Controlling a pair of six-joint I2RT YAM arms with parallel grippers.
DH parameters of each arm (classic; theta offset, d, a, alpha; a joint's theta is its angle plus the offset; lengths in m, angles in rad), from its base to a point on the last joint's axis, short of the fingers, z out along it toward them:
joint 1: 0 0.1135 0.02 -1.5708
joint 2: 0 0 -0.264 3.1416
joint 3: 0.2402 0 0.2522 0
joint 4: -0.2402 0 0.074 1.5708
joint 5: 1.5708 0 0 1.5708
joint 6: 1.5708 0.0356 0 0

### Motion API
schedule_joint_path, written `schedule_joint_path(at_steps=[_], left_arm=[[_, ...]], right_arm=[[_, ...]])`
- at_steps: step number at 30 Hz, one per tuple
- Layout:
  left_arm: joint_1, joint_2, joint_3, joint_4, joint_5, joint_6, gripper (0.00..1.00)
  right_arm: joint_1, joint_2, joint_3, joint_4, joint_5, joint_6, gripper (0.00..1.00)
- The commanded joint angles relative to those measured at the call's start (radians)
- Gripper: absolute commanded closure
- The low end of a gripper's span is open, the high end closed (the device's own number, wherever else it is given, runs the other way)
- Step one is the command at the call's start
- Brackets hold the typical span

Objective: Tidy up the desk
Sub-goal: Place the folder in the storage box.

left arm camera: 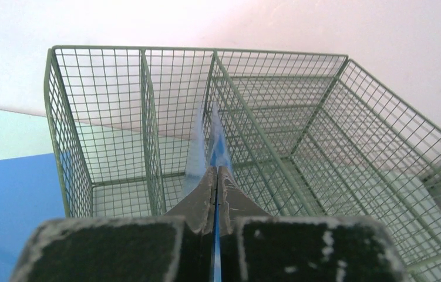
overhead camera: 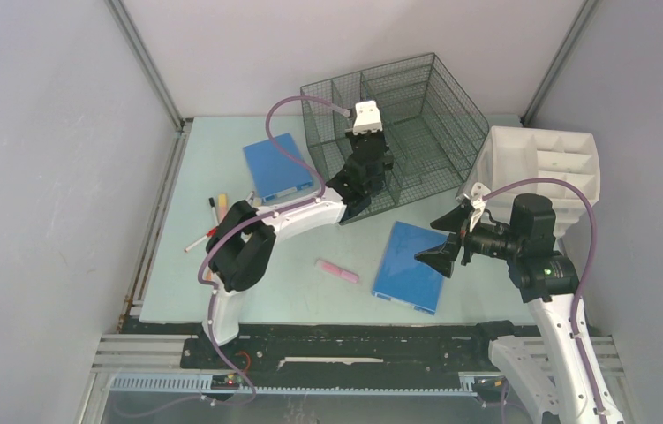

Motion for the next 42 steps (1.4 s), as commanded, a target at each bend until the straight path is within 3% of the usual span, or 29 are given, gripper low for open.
schedule_joint_path(at_steps=[1, 12, 13, 14, 17, 18, 25, 29, 32, 35, 42], left_arm=[[-0.009, -0.017, 0.007, 0.124, -0.041, 0.045, 1.0], [-0.011, 0.033, 0.019, 0.089, -0.047, 0.032, 1.0], [-0.011, 0.022, 0.027, 0.044, -0.033, 0.01, 0.95], [-0.009, 0.007, 0.036, -0.001, -0.009, -0.011, 0.83], [-0.008, -0.059, 0.061, -0.17, 0.08, -0.086, 0.37], [-0.005, -0.083, 0.065, -0.241, 0.108, -0.112, 0.28], [0.096, -0.228, 0.068, -0.532, 0.485, -0.303, 0.04], [0.147, -0.284, 0.024, -0.574, 0.594, -0.38, 0.02], [0.163, -0.308, 0.014, -0.61, 0.602, -0.381, 0.02], [0.203, -0.252, 0.091, -0.746, 0.59, -0.452, 0.03], [0.215, -0.096, 0.299, -0.967, 0.583, -0.537, 0.27]], right_arm=[[0.009, -0.009, 0.046, 0.0, 0.002, -0.015, 0.0], [0.011, -0.01, 0.046, -0.001, 0.004, -0.016, 0.0], [0.01, -0.01, 0.046, -0.001, 0.005, -0.016, 0.0], [0.01, -0.009, 0.046, 0.0, 0.005, -0.016, 0.0], [0.01, -0.009, 0.046, -0.002, 0.006, -0.016, 0.0], [0.01, -0.009, 0.046, -0.002, 0.006, -0.016, 0.0], [0.01, -0.012, 0.046, -0.003, 0.003, -0.018, 0.0], [0.01, -0.012, 0.046, -0.003, 0.001, -0.018, 0.0], [0.011, -0.011, 0.046, -0.003, 0.0, -0.017, 0.0], [0.013, -0.009, 0.046, -0.003, 0.001, -0.019, 0.0], [0.016, -0.006, 0.046, -0.005, 0.004, -0.019, 0.0]])
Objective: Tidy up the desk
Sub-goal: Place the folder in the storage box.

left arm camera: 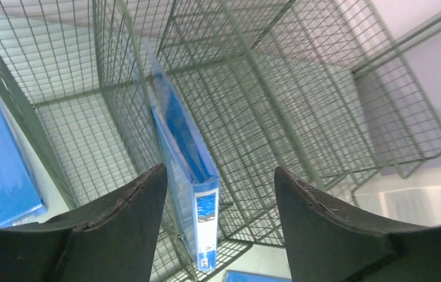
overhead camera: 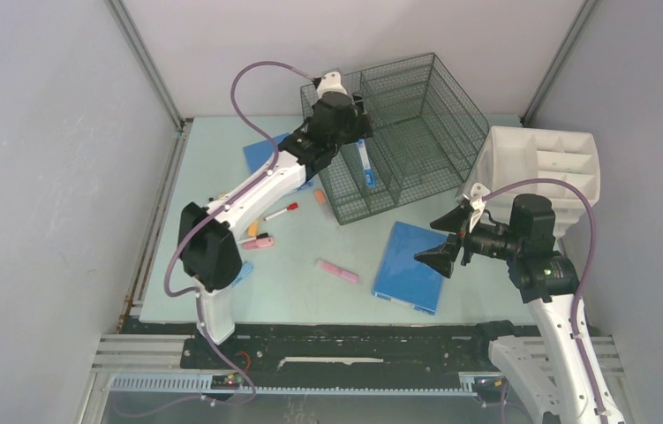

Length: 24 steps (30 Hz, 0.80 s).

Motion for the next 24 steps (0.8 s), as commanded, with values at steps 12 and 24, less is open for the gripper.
schedule_joint_path(at_steps=[12, 24], left_arm=[[0.01, 0.326, 0.483, -0.456, -0.093, -0.073, 0.47], [0.0, 0.278, 0.459, -0.428, -0.149, -0.046, 1.0]], right_arm=[[0.015, -0.003, 0.046, -0.005, 0.009, -0.019, 0.0], [0.015, -0.012, 0.046, -0.005, 0.014, -0.018, 0.0]])
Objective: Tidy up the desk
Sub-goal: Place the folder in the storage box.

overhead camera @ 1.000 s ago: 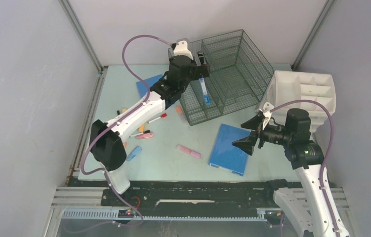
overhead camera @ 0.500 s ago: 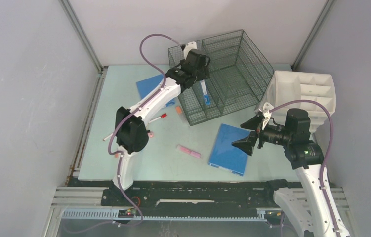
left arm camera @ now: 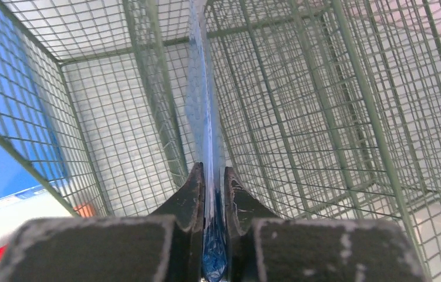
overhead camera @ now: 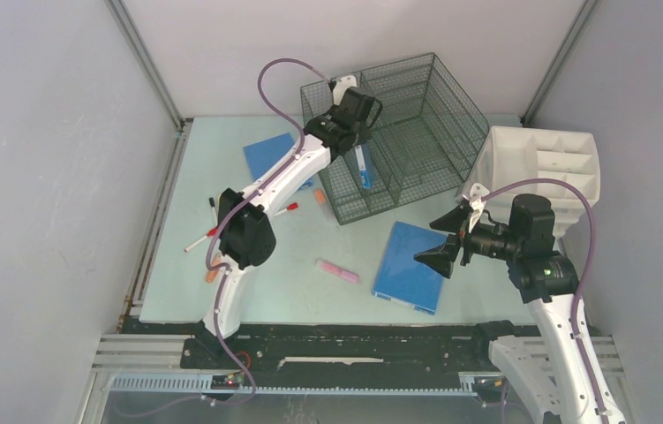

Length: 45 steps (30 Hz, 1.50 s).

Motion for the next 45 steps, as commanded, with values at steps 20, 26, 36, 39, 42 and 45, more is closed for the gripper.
schedule_joint_path(at_steps=[20, 26, 36, 39, 42, 45], left_arm=[[-0.197, -0.244, -0.608, 1.129, -0.569, 0.469, 1.0], [-0.206, -0.147, -0.626, 1.338, -0.602, 0.566, 1.0], [-0.207, -0.016, -0.612, 1.56, -0.639, 0.69, 1.0], [-0.208, 0.011, -0.604, 1.587, -0.652, 0.704, 1.0], [-0.208, 0.011, -0.625, 1.582, -0.655, 0.683, 1.0], [-0.209, -0.012, -0.654, 1.536, -0.652, 0.635, 0.69]], right_arm=[[0.007, -0.026, 0.046, -0.003, 0.018, -0.02, 0.0], [0.007, -0.026, 0.046, -0.005, 0.011, -0.02, 0.0], [0.007, -0.021, 0.045, -0.006, 0.007, -0.021, 0.0], [0.007, -0.022, 0.046, -0.007, 0.008, -0.021, 0.0], [0.007, -0.02, 0.046, -0.007, 0.01, -0.022, 0.0], [0.01, -0.019, 0.046, -0.007, 0.009, -0.022, 0.0]])
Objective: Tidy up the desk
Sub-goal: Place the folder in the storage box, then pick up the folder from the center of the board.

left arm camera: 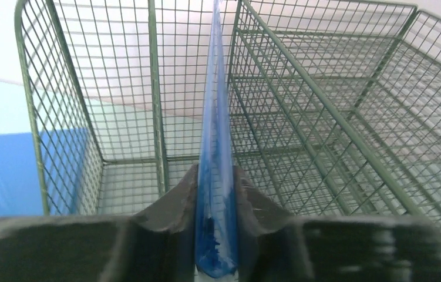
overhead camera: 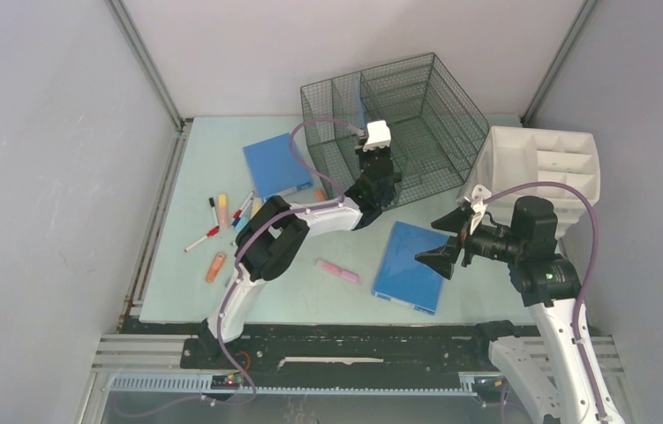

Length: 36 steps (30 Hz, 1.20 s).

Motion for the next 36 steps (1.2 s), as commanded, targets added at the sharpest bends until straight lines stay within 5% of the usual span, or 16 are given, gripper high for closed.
schedule_joint_path(at_steps=[1, 4, 11, 19, 26, 36], left_arm=[[0.001, -0.043, -0.031, 0.034, -0.031, -0.029, 0.48], [-0.003, -0.084, -0.055, 0.003, 0.001, -0.068, 0.19], [-0.017, -0.309, -0.156, -0.171, 0.223, -0.149, 0.02], [0.012, -0.583, -0.288, -0.455, 0.616, -0.224, 0.0], [0.156, -0.734, -0.447, -0.545, 1.079, -0.424, 0.0], [0.39, -0.89, -0.62, -0.652, 1.288, -0.486, 0.0]], right_arm=[[0.01, 0.0, 0.046, -0.006, -0.006, -0.02, 0.0], [0.013, 0.003, 0.046, -0.007, -0.001, -0.02, 0.0], [0.015, 0.009, 0.045, -0.007, 0.004, -0.024, 0.0], [0.015, 0.008, 0.045, -0.012, 0.001, -0.033, 0.0], [0.014, 0.006, 0.044, -0.021, -0.004, -0.047, 0.0], [0.012, 0.008, 0.032, -0.01, -0.02, -0.055, 0.0]])
